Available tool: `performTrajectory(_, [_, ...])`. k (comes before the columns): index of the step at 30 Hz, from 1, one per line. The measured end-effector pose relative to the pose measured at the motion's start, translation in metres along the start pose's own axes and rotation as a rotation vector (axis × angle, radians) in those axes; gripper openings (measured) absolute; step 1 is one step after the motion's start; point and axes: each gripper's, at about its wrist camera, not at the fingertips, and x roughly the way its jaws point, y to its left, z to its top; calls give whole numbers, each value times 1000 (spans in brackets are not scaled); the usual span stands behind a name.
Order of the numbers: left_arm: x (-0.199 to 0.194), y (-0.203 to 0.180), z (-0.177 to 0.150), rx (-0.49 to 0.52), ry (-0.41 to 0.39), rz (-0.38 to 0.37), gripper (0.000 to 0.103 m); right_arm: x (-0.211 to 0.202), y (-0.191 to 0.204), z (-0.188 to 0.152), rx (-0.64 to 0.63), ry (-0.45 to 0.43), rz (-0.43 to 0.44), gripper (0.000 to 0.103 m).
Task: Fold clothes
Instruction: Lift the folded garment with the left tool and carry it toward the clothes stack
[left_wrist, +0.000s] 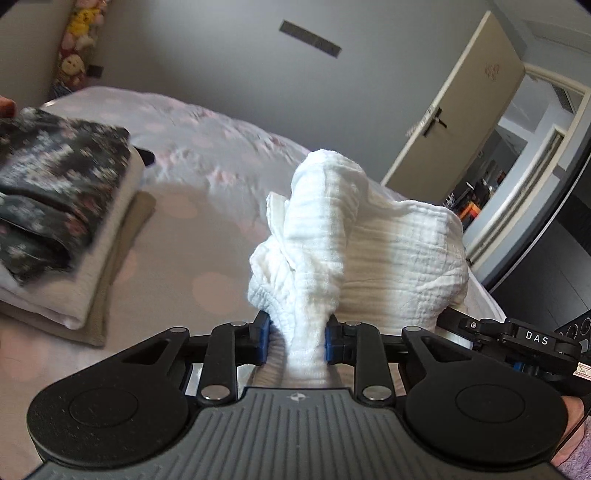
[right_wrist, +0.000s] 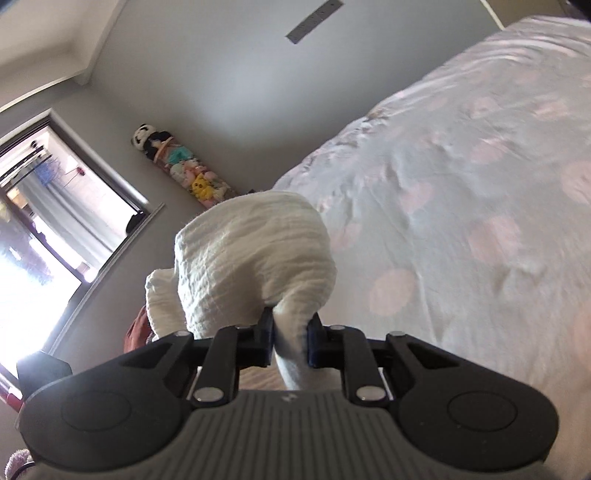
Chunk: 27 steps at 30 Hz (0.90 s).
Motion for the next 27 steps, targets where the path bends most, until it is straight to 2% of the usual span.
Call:
performTrajectory(4, [-60, 21, 16, -79, -161, 92, 23, 35, 65, 18, -114, 28, 120, 19])
performTrajectory(9, [-134, 58, 23, -215, -348, 218, 23, 91, 156, 29, -253, 105, 263, 19])
performTrajectory(13, [-181, 90, 15, -312, -465, 330, 23, 143, 225, 20, -342, 202, 364, 19])
performTrajectory(16, [-216, 115, 4, -403, -540, 411, 23, 181, 273, 1, -392, 287, 446, 19])
performTrajectory(20, [-238, 151, -5, -501, -595, 509, 23, 225, 326, -31, -447, 374, 504, 19])
performTrajectory(27, [-261, 208, -24, -617, -579, 625, 23, 292, 385, -87, -570, 496, 527, 19])
